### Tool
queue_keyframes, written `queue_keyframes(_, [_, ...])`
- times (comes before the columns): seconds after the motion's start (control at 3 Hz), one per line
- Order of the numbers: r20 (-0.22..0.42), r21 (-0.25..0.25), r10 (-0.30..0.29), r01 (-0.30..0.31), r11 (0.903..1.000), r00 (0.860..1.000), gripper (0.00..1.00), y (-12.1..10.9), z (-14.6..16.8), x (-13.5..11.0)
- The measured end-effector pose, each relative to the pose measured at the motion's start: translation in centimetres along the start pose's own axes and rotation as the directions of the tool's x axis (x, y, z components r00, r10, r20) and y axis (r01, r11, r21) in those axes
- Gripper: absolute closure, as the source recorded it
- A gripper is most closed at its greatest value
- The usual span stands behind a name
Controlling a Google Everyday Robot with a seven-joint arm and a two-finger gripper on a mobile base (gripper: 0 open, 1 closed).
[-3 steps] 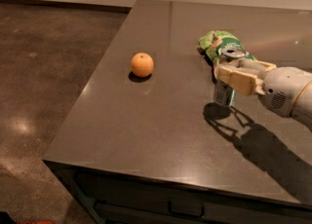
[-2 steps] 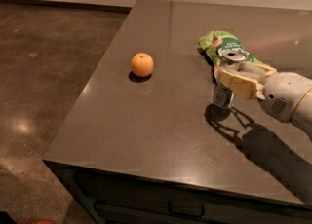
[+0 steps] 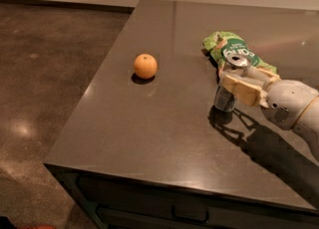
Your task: Place redbull can upright
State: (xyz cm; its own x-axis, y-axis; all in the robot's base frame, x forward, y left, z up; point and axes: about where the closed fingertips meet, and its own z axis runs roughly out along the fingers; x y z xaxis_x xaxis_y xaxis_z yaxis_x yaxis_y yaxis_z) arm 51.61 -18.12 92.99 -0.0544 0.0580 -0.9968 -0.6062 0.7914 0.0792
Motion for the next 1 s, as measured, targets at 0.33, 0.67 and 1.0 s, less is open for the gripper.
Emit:
queue_keyframes(0.33, [0.015,-0.012,-0.004,0.004,0.9999,1.000,0.58,0.02,0.08,0.26])
queue_keyframes(0.67, [0.008,-0.027,-0.018,0.018,0.9995,1.000,0.35,0.26,0.20,0.73])
queue_keyframes(1.0, [0.008,-0.030,-0.018,0.019,0.9994,1.000,0.12,0.42,0.34,0.64])
